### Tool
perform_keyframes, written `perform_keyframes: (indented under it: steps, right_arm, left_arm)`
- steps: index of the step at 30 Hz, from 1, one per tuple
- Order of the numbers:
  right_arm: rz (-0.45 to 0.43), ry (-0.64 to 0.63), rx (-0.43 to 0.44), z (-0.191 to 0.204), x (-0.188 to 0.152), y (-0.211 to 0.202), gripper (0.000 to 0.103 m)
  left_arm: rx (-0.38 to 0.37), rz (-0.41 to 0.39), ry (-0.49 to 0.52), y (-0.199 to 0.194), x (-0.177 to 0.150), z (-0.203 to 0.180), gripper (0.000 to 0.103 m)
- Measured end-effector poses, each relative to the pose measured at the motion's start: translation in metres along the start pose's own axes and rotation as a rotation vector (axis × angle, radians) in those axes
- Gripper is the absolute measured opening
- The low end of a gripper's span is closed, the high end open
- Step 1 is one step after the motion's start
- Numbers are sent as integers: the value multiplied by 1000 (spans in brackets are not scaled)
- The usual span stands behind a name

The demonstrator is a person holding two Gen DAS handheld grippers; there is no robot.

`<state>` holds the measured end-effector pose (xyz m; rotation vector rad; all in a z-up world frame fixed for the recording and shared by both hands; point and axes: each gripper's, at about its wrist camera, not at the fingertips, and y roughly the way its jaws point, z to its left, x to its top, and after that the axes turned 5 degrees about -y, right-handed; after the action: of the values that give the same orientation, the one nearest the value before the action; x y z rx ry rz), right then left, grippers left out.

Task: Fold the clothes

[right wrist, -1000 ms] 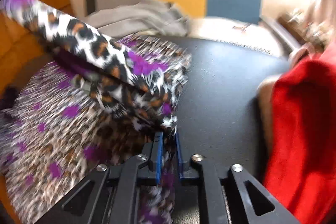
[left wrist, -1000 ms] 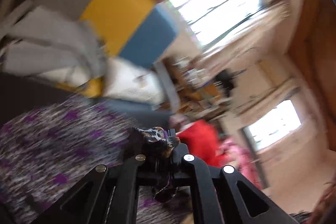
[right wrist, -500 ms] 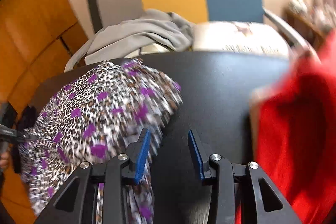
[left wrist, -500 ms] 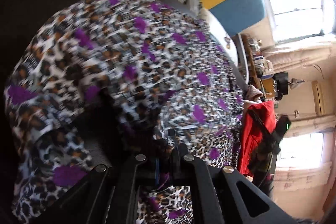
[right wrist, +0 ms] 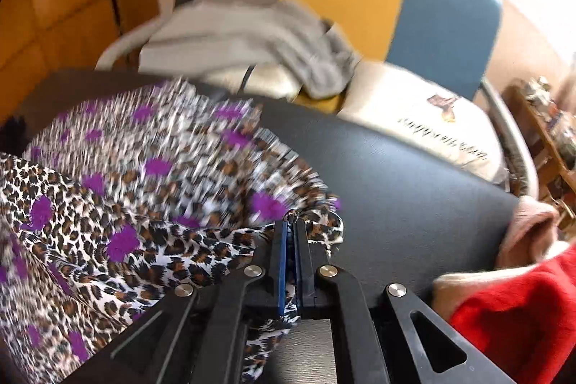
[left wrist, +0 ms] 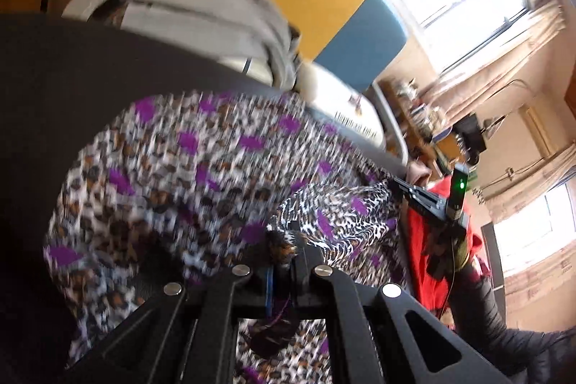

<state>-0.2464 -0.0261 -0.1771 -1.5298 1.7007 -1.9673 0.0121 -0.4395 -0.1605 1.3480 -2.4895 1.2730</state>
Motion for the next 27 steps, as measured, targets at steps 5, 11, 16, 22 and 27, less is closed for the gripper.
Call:
perform_keyframes:
  steps: [5,11,16,22,27]
  right_arm:
    - [-17,131,-46,-33,17,11,3]
    - [69,317,69,-53,6,70,5]
    - [27,391,124,-62,-25,46,11]
    - [42,398,287,-48,-89,-14,17]
    - [122,325,333,-8,-140,-49,29]
  left_arm:
    - [70,26,-62,41,50,7,5]
    - [202,119,-280,96,73,56,5]
    - [259,102,-355,83,65,70,15]
    - [269,12,-294,43,20,44,17]
    - [201,106,-142,54,-55,-2,17]
